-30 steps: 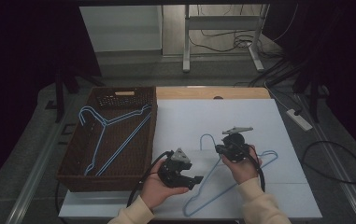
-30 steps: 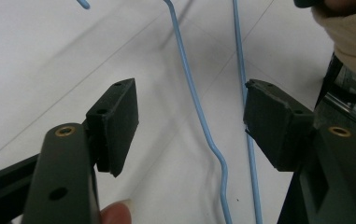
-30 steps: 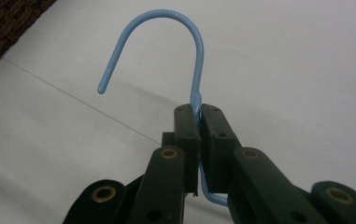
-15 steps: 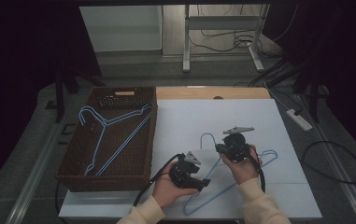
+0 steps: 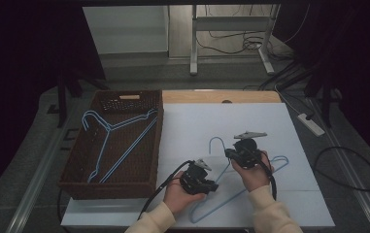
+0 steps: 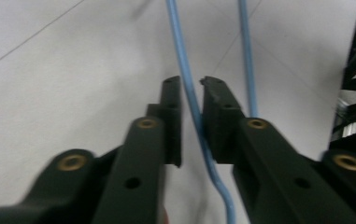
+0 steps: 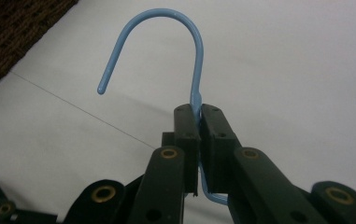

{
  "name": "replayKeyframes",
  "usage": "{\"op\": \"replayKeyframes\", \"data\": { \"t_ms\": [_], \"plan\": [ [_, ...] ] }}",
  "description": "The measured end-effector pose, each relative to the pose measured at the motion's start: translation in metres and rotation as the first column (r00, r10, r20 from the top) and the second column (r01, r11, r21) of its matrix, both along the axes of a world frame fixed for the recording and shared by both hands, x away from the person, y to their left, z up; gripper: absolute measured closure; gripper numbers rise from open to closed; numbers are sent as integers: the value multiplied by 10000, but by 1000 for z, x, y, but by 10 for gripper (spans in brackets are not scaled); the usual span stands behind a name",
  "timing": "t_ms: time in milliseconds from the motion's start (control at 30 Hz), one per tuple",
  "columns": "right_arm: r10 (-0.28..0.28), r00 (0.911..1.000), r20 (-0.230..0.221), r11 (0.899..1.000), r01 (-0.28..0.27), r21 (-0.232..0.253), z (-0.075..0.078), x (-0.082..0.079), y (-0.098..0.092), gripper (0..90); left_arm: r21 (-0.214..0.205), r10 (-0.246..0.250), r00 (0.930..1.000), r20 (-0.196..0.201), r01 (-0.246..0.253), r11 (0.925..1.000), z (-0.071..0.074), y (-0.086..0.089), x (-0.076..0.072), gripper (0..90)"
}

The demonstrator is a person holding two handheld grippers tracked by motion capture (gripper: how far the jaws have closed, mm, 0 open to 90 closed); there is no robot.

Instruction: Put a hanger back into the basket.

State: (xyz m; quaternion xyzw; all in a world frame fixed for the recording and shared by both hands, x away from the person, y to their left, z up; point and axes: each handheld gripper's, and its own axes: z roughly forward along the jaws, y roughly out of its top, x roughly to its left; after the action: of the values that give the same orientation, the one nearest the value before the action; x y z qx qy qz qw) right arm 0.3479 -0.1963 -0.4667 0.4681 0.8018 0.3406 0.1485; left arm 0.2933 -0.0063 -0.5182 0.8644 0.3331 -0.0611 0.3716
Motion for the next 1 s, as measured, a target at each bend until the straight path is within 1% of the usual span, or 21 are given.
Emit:
{"op": "replayKeyframes", "data": {
  "t_ms": [133, 233, 333, 400, 467, 567, 700, 767, 867, 933, 1000],
  "plan": [
    [-50, 9998, 178, 9994, 44, 346, 4, -2, -4, 858, -107, 286, 9996, 61, -285, 9995, 3, 3, 0, 820],
    [-29, 9990, 456, 9970, -7, 777, 9, -6, -12, 836, -317, 547, 9984, 139, -542, 9980, 7, 7, 1, 843],
    [282, 9966, 768, 9903, -383, 1333, 13, -11, -20, 728, -600, 698, 9970, 343, -677, 9959, 11, 10, 0, 858],
    [483, 9924, 1134, 9880, -641, 1402, 15, -17, -25, 662, -950, 756, 9970, 190, -734, 9928, 15, 13, -1, 859],
    [588, 9875, 1462, 9852, -810, 1511, 16, -23, -30, 586, -1074, 782, 9964, 334, -742, 9914, 19, 15, -2, 859],
    [706, 9818, 1761, 9785, -1025, 1789, 18, -31, -41, 540, -1239, 810, 9959, 401, -755, 9894, 23, 19, -4, 860],
    [763, 9739, 2139, 9734, -1192, 1959, 18, -40, -56, 496, -1432, 857, 9951, 488, -779, 9866, 30, 23, -6, 860],
    [787, 9702, 2290, 9717, -1260, 1999, 18, -44, -62, 471, -1432, 842, 9947, 594, -750, 9869, 33, 26, -6, 860],
    [844, 9657, 2454, 9696, -1364, 2031, 18, -51, -70, 456, -1495, 890, 9933, 741, -772, 9857, 38, 30, -7, 861],
    [839, 9627, 2571, 9708, -1371, 1967, 17, -57, -75, 455, -1551, 926, 9922, 835, -789, 9847, 42, 33, -7, 861],
    [674, 9639, 2575, 9736, -1199, 1940, 17, -59, -80, 455, -1591, 936, 9910, 960, -776, 9842, 46, 37, -9, 861]
  ]
}}
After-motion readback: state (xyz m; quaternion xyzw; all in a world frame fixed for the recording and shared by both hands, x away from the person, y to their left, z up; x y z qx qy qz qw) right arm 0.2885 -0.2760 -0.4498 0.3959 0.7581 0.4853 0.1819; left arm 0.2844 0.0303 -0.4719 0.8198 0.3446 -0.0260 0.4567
